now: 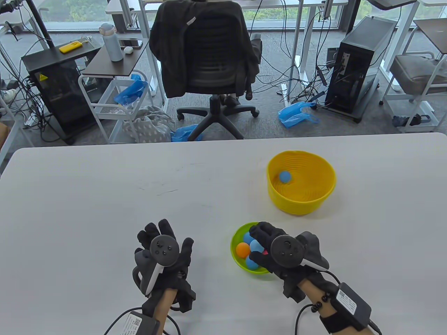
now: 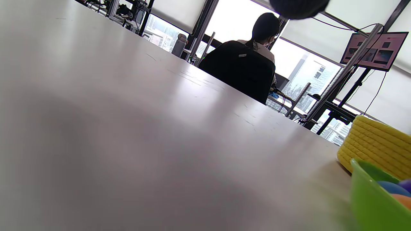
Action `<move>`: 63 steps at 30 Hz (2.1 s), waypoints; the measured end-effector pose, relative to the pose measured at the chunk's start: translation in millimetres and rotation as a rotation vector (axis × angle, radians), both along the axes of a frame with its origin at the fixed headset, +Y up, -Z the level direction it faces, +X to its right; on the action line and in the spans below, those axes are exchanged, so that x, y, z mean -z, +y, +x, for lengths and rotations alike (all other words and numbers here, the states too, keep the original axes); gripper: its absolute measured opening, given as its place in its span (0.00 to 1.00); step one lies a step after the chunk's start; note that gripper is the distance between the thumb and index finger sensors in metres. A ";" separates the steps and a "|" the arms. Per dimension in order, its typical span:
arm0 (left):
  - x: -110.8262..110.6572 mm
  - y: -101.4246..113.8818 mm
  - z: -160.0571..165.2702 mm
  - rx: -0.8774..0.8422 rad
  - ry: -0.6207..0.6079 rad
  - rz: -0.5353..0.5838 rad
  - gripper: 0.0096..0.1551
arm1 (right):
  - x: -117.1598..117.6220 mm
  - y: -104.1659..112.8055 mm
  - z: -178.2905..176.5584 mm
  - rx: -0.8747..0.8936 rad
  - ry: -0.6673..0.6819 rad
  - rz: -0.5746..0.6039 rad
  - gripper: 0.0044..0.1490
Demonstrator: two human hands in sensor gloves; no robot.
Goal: Toss ping pong balls into fabric basket
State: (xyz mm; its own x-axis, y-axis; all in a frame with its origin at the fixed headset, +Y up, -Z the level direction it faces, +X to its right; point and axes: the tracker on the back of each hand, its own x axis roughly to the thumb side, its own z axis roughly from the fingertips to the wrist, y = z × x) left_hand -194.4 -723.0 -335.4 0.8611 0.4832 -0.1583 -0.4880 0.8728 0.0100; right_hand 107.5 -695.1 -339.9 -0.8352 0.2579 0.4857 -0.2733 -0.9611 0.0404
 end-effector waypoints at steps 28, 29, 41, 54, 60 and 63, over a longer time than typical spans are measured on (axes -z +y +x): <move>0.1 0.7 -0.4 -0.011 -0.005 0.000 0.51 | 11.3 -22.6 -29.8 -0.299 -0.076 0.017 0.43; 0.1 0.7 -0.4 -0.010 -0.005 0.000 0.51 | 11.8 -22.6 -29.7 -0.296 -0.074 0.017 0.42; 0.2 1.0 0.3 -0.011 -0.005 -0.008 0.52 | 19.8 -23.2 -28.9 -0.273 -0.083 0.012 0.36; 0.3 1.2 1.1 -0.010 -0.007 -0.008 0.52 | 20.3 -24.0 -30.7 -0.255 -0.089 0.083 0.35; 0.3 1.4 0.5 -0.015 -0.007 -0.007 0.52 | 19.0 -22.3 -29.6 -0.235 -0.079 0.089 0.34; 0.3 1.6 0.1 -0.017 -0.007 -0.006 0.51 | 16.9 -16.8 -27.1 -0.207 -0.077 0.097 0.34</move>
